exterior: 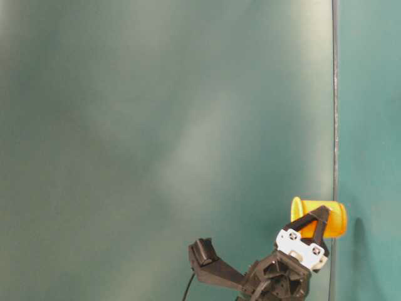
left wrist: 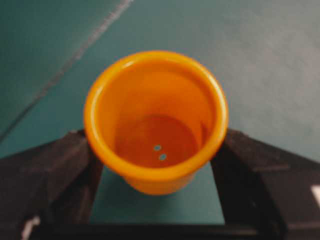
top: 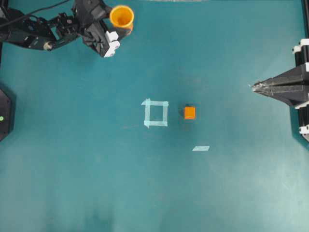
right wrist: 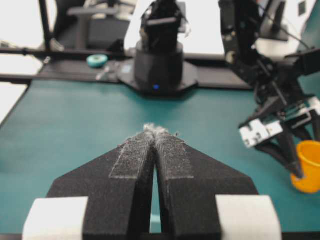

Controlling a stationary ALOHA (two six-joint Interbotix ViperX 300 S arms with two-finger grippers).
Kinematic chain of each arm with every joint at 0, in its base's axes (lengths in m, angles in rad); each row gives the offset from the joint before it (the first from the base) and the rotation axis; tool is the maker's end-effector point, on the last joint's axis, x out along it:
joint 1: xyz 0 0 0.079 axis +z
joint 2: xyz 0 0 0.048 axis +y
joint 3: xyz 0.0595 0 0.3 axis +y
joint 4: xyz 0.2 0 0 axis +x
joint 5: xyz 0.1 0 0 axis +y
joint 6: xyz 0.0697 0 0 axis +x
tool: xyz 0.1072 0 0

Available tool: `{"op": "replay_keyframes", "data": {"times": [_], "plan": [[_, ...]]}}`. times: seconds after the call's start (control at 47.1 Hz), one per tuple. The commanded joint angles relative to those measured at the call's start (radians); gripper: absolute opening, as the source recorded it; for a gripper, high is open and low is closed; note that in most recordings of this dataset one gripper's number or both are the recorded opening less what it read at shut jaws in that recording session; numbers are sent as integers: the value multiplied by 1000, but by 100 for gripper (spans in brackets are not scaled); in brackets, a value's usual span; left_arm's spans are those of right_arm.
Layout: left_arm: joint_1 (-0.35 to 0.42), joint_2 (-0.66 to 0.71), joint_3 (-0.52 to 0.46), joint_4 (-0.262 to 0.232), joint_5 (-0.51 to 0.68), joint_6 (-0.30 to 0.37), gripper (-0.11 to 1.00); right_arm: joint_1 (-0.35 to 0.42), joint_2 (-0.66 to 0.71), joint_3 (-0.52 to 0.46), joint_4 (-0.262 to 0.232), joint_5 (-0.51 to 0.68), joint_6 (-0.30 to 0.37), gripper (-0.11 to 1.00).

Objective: Move the cup backward with left arm.
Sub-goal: 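Lift and carry the orange cup backward toward the table's far edge, then hold the orange cup near the far edge with the left gripper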

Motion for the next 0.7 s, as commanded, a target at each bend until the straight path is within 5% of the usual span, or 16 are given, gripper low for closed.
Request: {"op": "replay_keyframes", "data": {"times": [0.0,0.68], "plan": [[18,-8,-32,3,3,-2,65,2,3,-35,0,-3,-2,0],[63,23,-63,5,17,-2,65,2,3,-41,-2,-3,-2,0]]}}
